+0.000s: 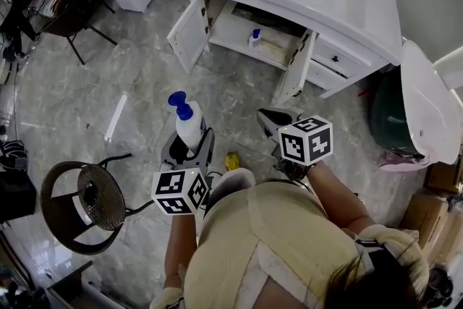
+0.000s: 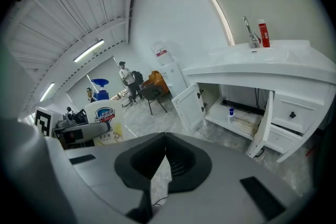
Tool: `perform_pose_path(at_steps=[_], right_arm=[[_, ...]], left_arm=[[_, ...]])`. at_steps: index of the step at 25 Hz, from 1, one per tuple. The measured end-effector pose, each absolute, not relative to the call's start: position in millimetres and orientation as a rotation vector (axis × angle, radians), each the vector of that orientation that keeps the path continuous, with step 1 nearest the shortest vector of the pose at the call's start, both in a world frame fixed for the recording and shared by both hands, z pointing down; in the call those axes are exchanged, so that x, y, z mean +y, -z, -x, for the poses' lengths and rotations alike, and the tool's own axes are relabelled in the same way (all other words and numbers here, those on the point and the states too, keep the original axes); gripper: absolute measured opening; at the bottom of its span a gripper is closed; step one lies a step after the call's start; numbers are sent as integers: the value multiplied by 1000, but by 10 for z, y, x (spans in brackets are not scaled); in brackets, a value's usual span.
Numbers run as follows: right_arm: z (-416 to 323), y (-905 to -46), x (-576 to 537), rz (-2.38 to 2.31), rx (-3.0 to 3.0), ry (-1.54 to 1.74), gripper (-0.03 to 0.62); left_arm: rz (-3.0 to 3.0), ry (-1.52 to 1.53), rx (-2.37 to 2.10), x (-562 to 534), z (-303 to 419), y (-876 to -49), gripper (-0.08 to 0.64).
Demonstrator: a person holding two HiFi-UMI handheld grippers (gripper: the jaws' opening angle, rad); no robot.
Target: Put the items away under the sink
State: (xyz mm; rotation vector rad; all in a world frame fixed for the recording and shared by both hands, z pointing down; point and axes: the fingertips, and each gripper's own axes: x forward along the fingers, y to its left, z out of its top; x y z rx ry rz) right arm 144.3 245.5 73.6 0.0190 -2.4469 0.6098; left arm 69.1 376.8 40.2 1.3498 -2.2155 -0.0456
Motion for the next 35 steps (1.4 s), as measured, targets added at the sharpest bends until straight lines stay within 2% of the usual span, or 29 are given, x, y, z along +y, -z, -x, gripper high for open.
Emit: perform_pose_path(at_steps=[18, 35], right_arm=[[-1005, -858, 2350, -150, -2404, -621, 26], [-228, -987, 1579, -136, -2396, -655, 26]], left_arm=[[-1417, 61, -2126, 3597, -65, -561, 293], [-1421, 3, -2145, 2836, 685, -587, 293]])
